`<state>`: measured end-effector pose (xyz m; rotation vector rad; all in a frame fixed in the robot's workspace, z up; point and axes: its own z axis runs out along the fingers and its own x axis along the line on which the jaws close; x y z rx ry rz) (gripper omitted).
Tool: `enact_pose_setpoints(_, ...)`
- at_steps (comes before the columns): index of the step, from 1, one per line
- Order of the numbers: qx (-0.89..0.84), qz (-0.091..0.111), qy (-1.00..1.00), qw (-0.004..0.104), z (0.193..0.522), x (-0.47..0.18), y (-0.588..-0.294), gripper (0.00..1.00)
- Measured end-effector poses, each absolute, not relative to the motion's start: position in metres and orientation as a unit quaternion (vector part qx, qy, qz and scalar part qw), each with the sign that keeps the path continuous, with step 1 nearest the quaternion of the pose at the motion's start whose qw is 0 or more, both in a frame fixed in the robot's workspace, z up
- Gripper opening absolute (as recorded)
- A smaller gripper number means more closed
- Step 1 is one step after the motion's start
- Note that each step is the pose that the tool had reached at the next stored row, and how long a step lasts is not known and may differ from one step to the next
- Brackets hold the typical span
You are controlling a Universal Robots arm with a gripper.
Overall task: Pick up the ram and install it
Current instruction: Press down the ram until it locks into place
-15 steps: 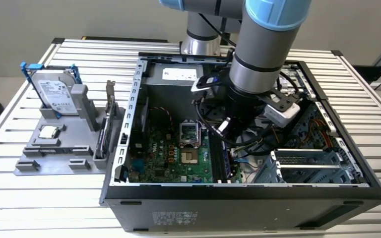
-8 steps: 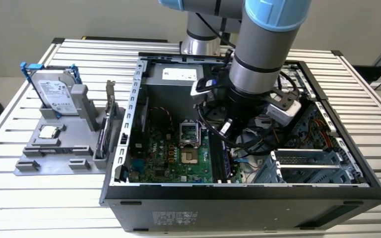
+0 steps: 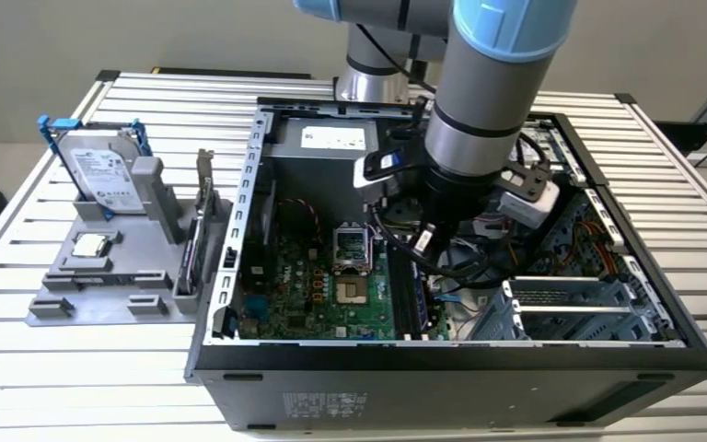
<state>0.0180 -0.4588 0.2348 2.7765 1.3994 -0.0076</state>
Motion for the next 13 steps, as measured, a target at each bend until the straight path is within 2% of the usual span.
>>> enact_pose_setpoints(13,0.841,0.000,0.541,0.015,0.2336,0.0179,-0.4588,0.00)
